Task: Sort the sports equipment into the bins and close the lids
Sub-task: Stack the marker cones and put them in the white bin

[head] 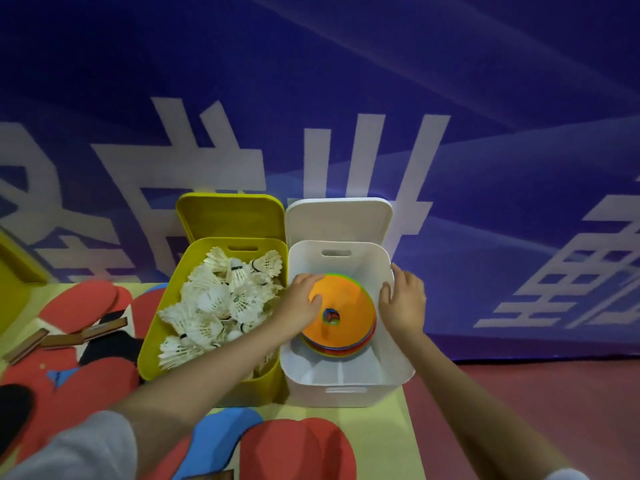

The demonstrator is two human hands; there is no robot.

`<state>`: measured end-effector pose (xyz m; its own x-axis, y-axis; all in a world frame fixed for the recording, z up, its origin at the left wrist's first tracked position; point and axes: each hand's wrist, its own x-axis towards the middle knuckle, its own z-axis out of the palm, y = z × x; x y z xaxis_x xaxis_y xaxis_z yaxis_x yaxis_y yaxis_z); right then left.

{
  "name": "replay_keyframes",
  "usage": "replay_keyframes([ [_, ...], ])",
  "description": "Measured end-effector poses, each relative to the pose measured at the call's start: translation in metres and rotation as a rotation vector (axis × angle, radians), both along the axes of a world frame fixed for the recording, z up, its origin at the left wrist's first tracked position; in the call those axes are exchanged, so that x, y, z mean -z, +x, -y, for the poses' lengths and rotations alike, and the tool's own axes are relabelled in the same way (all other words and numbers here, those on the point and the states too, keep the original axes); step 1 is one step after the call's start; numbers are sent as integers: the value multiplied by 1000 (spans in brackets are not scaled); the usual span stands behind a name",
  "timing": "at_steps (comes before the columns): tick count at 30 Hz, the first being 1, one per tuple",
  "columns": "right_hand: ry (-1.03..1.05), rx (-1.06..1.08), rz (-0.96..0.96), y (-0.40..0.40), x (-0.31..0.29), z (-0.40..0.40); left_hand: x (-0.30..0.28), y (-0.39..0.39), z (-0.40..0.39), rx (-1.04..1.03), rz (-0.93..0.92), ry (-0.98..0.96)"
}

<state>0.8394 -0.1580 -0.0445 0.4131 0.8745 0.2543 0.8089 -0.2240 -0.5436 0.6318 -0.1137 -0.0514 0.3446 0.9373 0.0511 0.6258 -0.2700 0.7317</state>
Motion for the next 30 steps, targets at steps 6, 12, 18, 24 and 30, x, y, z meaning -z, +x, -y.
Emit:
replay_keyframes([
  [6, 241, -386, -342, -130, -56, -22, -47, -110, 14, -223, 265, 146],
  [12, 20, -639, -586, -301, -50, -3, -37, -269, 36, -406, 250, 195],
  [18, -156, -766, -596, -471, -4, 7, 7, -441, 87, -508, 169, 150],
  [24, -454, -824, -497, -626, 58, 27, 64, -627, 135, -764, -143, 2],
  [30, -708, -842, -253, -717, 97, 44, 98, -748, 146, -877, -484, -192],
])
